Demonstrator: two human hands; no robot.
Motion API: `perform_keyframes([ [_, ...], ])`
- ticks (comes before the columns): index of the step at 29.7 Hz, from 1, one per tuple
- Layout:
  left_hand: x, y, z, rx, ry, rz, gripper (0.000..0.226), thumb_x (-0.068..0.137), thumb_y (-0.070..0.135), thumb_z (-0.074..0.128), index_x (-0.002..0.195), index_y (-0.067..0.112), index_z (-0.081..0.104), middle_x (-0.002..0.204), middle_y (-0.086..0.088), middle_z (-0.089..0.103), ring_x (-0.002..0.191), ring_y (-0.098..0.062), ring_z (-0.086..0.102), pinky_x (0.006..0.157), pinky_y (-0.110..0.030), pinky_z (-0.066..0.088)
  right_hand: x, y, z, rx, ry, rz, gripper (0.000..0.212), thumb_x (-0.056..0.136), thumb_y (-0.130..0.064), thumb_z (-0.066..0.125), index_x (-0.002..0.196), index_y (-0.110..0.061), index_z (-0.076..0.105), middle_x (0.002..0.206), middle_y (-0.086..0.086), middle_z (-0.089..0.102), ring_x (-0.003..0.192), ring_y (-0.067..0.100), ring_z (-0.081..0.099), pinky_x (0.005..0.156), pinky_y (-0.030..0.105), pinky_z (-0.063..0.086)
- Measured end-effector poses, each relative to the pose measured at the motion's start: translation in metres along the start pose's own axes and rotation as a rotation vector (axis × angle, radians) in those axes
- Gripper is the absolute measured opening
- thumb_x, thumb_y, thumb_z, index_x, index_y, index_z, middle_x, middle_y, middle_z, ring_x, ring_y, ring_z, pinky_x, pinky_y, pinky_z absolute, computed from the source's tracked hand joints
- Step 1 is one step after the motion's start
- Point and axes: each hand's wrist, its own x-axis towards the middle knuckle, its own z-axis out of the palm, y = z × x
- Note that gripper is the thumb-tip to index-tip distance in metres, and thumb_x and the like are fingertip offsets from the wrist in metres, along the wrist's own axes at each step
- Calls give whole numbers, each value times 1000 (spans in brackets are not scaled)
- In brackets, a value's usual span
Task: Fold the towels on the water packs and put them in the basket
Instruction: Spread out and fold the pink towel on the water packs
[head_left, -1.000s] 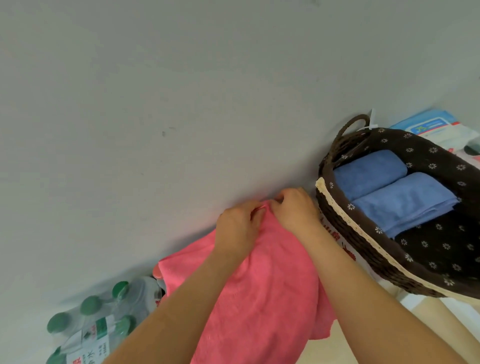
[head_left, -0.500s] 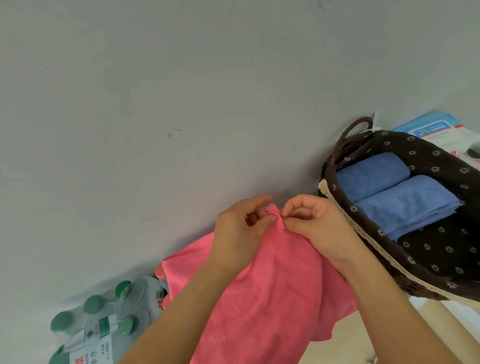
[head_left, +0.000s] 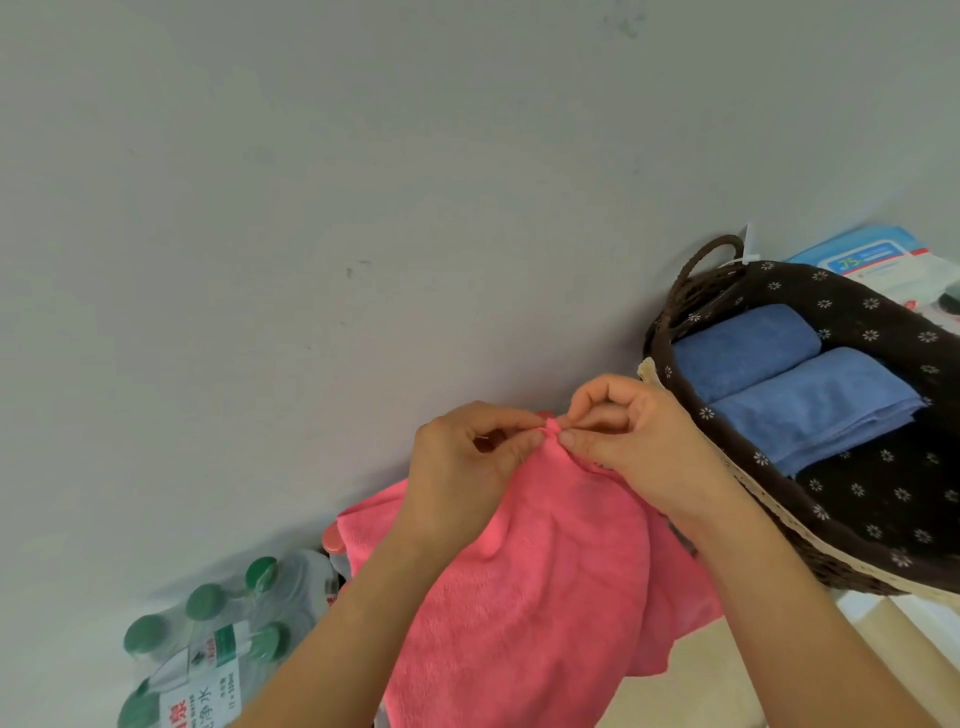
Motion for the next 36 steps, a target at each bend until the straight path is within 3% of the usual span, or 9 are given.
perform_keyframes([
  [8,2,5,4,-29,31,3,22,79,14,76,88,34,71,73,12,69,69,0,61,69,-13,47,-1,-9,1,50,-33,-45,18,71,-16,79,79,-12,63,79,14,72,71,20,64,69,29,52],
  [10,0,4,5,0,6,20,18,79,18,76,87,33,69,67,14,65,62,0,57,63,-13,44,0,-10,3,-41,-24,-72,18,73,-6,78,80,-8,61,78,11,72,69,19,65,65,26,53],
  [12,-4,-7,-13,144,-95,19,10,80,29,74,76,32,65,62,12,61,57,-1,52,58,-15,40,7,-8,2,-79,43,-71,17,79,4,72,78,-7,59,76,8,70,62,19,59,53,26,50],
  [15,-28,-37,-92,722,-263,-112,40,76,63,53,61,26,52,54,6,51,53,-8,46,52,-20,33,29,2,3,-192,312,-125,31,81,11,62,73,-19,56,79,4,64,66,22,63,58,29,55],
  [21,-67,-52,-153,880,-57,34,27,84,46,57,71,27,73,85,16,67,77,-5,57,68,-17,43,43,-2,30,-273,460,-282,36,84,5,58,79,-31,57,82,-8,64,77,4,61,74,11,46],
  [25,-79,-70,-151,606,13,-241,13,84,41,67,89,30,68,95,16,69,77,3,62,71,-15,46,31,-18,30,-254,458,-338,29,86,1,59,85,-28,61,83,-12,65,79,7,64,79,33,54],
  [30,-49,-102,-70,566,-296,21,48,80,35,66,125,43,52,117,15,56,104,-7,53,86,-17,42,-18,-39,50,-248,361,-416,31,84,9,58,82,-22,61,81,-7,67,76,-1,63,76,14,48],
  [34,-67,-97,-70,550,-56,-19,10,86,27,57,88,35,62,87,8,65,83,-16,63,71,-30,48,-70,-37,44,-215,483,-442,34,82,10,60,83,-24,60,81,-6,65,74,-2,60,73,11,46],
  [36,-98,-73,-103,342,33,-41,16,90,24,59,79,36,61,73,9,67,69,-6,62,69,-25,51,-92,-32,45,-205,595,-456,29,83,8,60,88,-20,61,82,-8,65,72,-4,60,68,11,46],
])
